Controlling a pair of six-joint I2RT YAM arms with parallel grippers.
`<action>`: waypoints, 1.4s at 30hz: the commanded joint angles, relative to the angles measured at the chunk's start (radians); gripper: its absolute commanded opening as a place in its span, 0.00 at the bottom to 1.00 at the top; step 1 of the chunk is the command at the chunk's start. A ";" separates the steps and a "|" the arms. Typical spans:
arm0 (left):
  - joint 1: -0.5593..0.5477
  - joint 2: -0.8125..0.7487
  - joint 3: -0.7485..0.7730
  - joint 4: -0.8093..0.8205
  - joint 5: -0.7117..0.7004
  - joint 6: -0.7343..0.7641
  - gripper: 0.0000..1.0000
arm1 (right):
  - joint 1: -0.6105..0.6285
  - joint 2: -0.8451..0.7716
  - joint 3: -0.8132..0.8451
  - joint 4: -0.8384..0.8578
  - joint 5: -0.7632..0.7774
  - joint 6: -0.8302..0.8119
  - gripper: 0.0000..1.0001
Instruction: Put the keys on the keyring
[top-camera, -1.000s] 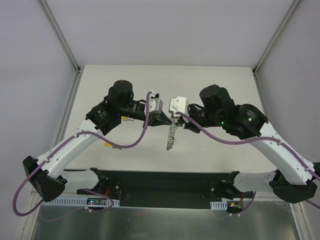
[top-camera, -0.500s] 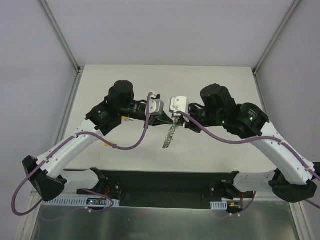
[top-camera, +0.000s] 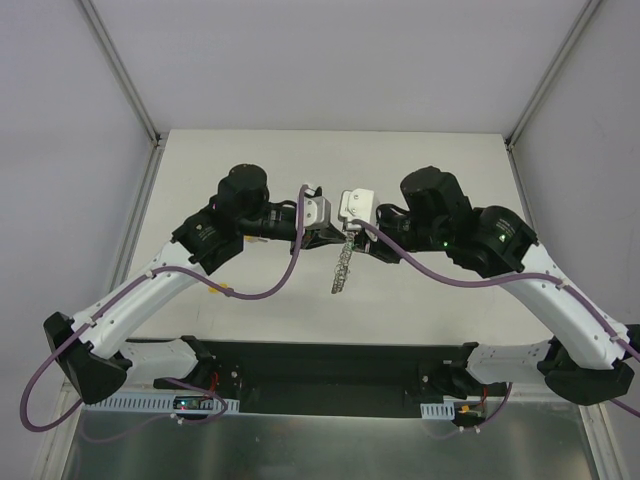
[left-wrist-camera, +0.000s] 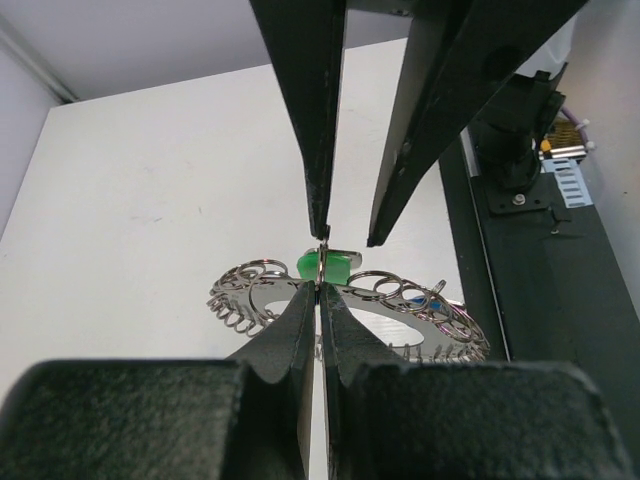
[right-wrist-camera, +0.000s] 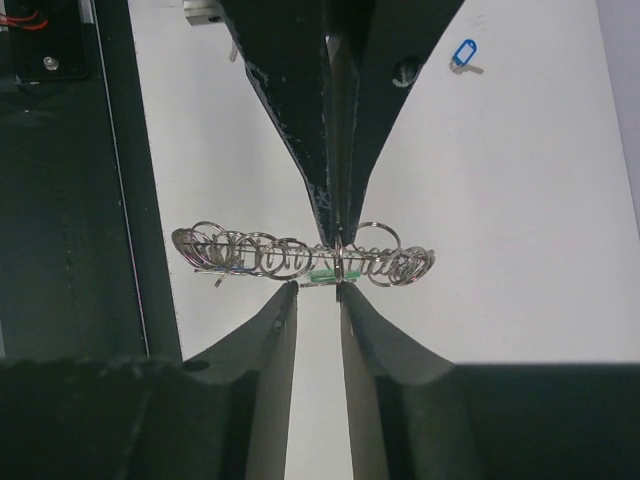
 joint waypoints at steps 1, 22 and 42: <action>-0.010 -0.050 -0.030 0.083 -0.081 -0.008 0.00 | -0.017 -0.054 -0.007 0.059 0.004 0.014 0.29; -0.002 -0.119 -0.195 0.397 -0.017 -0.256 0.00 | -0.304 -0.109 -0.214 0.246 -0.556 0.102 0.24; -0.002 -0.084 -0.168 0.414 0.060 -0.282 0.00 | -0.307 -0.111 -0.222 0.253 -0.539 0.089 0.16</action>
